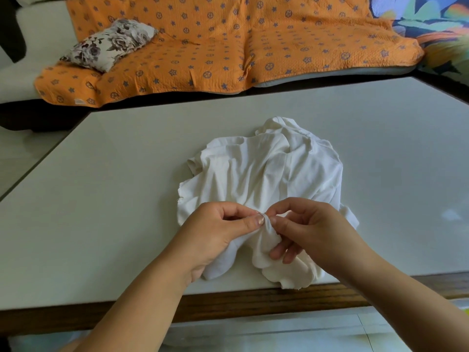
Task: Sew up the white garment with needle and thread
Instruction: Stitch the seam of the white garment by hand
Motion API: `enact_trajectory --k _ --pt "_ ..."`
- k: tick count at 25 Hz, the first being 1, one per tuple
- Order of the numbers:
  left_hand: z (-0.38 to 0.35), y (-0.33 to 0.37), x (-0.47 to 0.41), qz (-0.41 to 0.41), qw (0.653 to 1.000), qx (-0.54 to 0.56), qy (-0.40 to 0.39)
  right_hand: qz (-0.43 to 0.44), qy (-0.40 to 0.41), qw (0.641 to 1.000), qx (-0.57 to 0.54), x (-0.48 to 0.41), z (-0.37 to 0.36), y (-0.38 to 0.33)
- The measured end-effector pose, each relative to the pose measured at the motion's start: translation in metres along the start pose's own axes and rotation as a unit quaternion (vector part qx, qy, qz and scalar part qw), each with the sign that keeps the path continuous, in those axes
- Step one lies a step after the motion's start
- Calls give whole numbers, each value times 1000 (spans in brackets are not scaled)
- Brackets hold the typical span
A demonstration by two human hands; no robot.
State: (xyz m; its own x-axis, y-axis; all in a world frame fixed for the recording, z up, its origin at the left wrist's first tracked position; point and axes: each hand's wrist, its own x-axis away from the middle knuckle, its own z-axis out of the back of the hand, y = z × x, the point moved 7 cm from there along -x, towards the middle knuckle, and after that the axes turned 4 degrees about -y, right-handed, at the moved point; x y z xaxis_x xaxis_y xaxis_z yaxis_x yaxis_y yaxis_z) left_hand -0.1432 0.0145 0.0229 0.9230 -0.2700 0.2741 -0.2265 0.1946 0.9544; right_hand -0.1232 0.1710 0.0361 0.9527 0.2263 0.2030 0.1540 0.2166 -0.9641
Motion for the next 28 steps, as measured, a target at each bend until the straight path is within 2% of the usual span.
enact_trajectory --k 5,13,16,18,19,21,23,28 --pt "-14 -3 0 14 1000 22 -16 -3 5 999 44 2 -1 7" --pt "-16 1 -1 3 999 43 8 41 14 998 45 3 -6 0" --pt "-15 2 -1 9 999 29 22 46 89 993 58 0 9 -2" --pt "-10 1 -4 13 999 -14 30 52 133 990 5 -4 25 -6" --pt "-9 1 -3 17 999 -20 31 46 129 989 -49 -7 29 -6" --pt "-7 0 -2 21 999 -15 32 23 84 977 -193 -12 28 -3" --pt "-8 1 -1 22 999 -8 29 -1 52 950 -308 -14 25 1" --pt "-8 0 -1 25 1000 -1 14 -2 78 913 -401 -19 32 7"
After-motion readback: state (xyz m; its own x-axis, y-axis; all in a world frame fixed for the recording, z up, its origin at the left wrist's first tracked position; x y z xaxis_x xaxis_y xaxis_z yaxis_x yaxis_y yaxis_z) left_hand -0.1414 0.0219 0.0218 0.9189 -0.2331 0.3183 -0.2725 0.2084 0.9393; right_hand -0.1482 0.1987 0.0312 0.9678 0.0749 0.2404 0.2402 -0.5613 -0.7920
